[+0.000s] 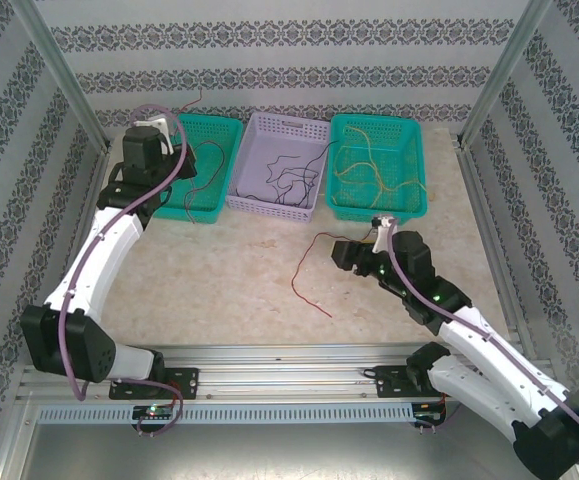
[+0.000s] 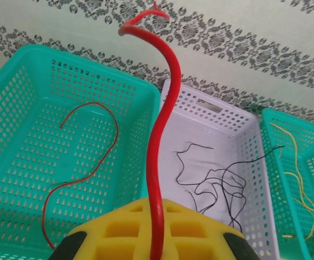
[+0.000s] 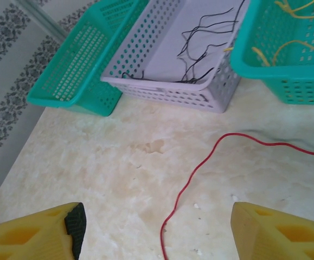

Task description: Untangle the cables

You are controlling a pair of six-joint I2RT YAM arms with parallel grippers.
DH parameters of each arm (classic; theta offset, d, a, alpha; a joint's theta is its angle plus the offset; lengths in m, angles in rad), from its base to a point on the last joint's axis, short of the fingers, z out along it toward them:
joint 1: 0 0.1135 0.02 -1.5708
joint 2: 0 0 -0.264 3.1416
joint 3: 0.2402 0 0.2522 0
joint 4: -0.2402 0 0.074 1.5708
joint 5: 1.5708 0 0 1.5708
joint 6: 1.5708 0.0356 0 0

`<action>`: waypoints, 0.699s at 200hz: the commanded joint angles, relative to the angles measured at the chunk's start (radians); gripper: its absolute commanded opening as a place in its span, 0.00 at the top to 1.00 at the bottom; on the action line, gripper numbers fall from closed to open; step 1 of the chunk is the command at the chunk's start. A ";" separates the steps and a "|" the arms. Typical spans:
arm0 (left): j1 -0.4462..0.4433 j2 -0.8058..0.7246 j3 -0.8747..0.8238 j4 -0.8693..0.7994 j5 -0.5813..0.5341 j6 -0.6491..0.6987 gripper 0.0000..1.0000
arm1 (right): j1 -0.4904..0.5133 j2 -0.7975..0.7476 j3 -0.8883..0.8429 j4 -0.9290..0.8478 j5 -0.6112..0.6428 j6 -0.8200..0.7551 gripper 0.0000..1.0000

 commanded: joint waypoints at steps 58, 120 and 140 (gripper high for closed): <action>0.095 0.188 -0.082 0.347 0.078 0.052 1.00 | -0.090 -0.112 -0.107 0.068 -0.064 0.050 0.25; 0.097 0.423 -0.055 0.491 0.009 0.035 1.00 | -0.092 -0.117 -0.150 0.129 -0.114 0.050 0.23; 0.097 0.508 0.010 0.462 0.007 0.029 1.00 | -0.092 -0.115 -0.153 0.135 -0.122 0.048 0.23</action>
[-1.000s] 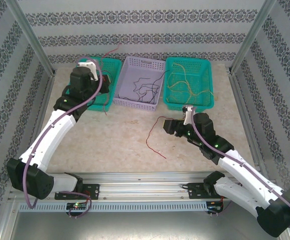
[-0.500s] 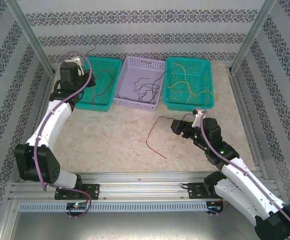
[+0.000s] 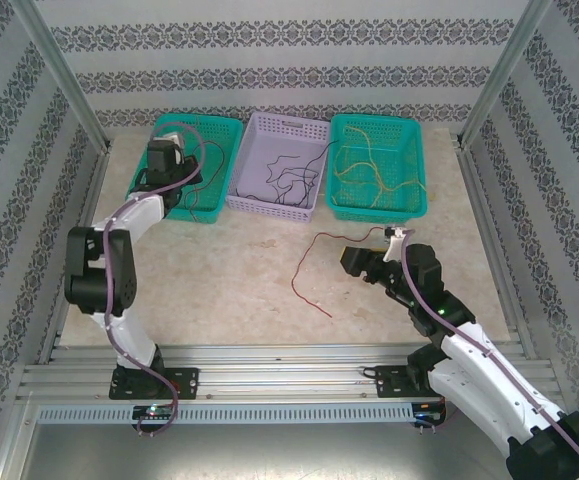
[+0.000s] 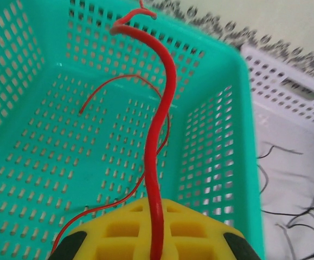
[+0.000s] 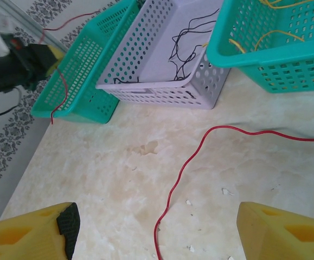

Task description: Untangle the cables

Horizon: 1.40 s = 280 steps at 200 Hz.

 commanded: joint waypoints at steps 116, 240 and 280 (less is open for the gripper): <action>0.008 0.203 0.146 -0.028 -0.004 -0.018 0.42 | -0.009 0.065 -0.004 0.089 -0.084 0.004 0.23; -0.092 -0.178 -0.056 -0.070 -0.006 -0.081 0.05 | -0.007 0.021 -0.006 0.057 -0.030 0.011 0.22; -0.304 -0.241 -0.136 -0.101 -0.009 -0.083 0.03 | -0.016 -0.009 -0.003 0.005 0.029 0.009 0.22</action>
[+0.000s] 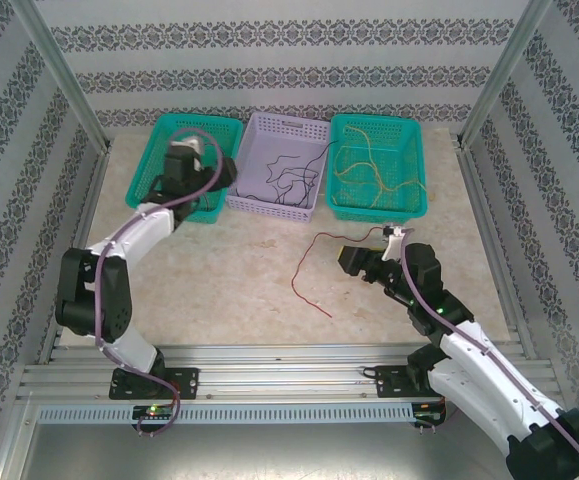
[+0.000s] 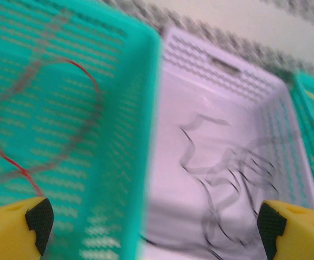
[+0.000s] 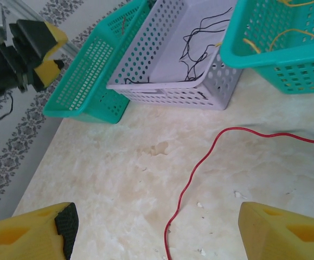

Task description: Untangle the cables

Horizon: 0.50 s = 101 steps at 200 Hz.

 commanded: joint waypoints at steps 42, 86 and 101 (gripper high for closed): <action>-0.272 0.063 0.015 -0.094 0.116 0.009 0.01 | -0.026 -0.066 0.001 -0.071 0.075 -0.011 0.22; -0.339 0.164 0.042 -0.130 0.152 0.022 0.00 | -0.040 -0.119 0.000 -0.109 0.086 -0.018 0.22; -0.358 0.184 0.044 -0.142 0.145 0.027 0.00 | -0.043 -0.127 -0.002 -0.115 0.084 -0.019 0.21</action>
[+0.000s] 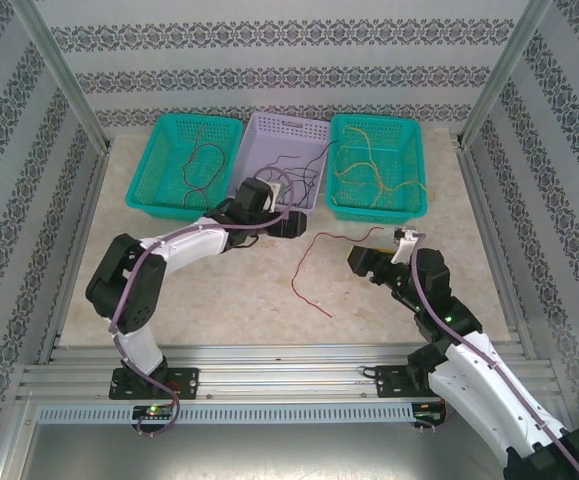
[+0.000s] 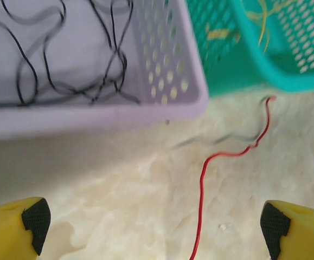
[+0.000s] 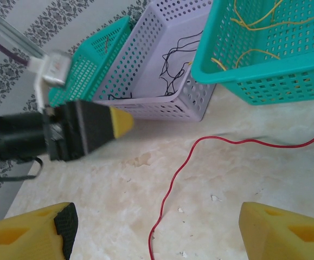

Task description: Untangle the cables

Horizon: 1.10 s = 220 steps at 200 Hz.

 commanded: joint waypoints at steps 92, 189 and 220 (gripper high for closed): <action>-0.146 0.230 0.125 -0.106 0.011 0.062 0.06 | -0.017 -0.026 0.003 -0.020 -0.001 -0.008 0.21; -0.145 0.285 0.171 -0.101 -0.014 0.079 0.80 | -0.021 -0.055 0.001 -0.038 -0.008 0.003 0.21; -0.147 0.236 0.170 -0.117 0.032 0.077 1.00 | -0.023 -0.074 0.010 -0.065 -0.005 0.002 0.21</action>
